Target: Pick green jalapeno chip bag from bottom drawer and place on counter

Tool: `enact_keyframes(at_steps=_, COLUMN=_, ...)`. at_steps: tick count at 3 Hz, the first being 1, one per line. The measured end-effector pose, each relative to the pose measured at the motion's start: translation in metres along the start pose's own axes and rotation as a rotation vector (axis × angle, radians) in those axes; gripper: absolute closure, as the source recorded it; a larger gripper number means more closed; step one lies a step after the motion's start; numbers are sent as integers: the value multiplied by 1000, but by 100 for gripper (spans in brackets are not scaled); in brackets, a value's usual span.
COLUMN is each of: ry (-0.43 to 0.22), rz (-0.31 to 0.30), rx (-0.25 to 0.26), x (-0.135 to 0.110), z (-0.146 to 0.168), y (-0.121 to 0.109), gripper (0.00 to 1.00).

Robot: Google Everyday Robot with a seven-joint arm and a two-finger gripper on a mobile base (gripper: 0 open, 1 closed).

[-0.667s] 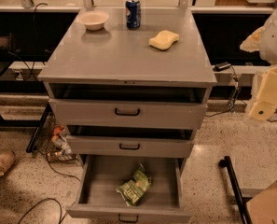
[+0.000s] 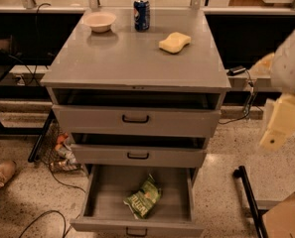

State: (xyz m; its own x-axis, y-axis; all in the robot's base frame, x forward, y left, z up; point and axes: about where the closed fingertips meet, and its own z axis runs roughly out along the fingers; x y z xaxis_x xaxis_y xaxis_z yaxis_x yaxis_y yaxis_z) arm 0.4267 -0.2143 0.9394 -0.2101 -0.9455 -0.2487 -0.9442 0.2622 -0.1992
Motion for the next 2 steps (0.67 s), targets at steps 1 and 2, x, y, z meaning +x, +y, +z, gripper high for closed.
enact_keyframes(at_steps=1, ry=-107, rz=-6, rx=-57, x=8, z=61, y=34, gripper=0)
enact_keyframes(at_steps=2, ry=-226, rz=16, rx=-115, x=5, z=132, y=71, gripper=0)
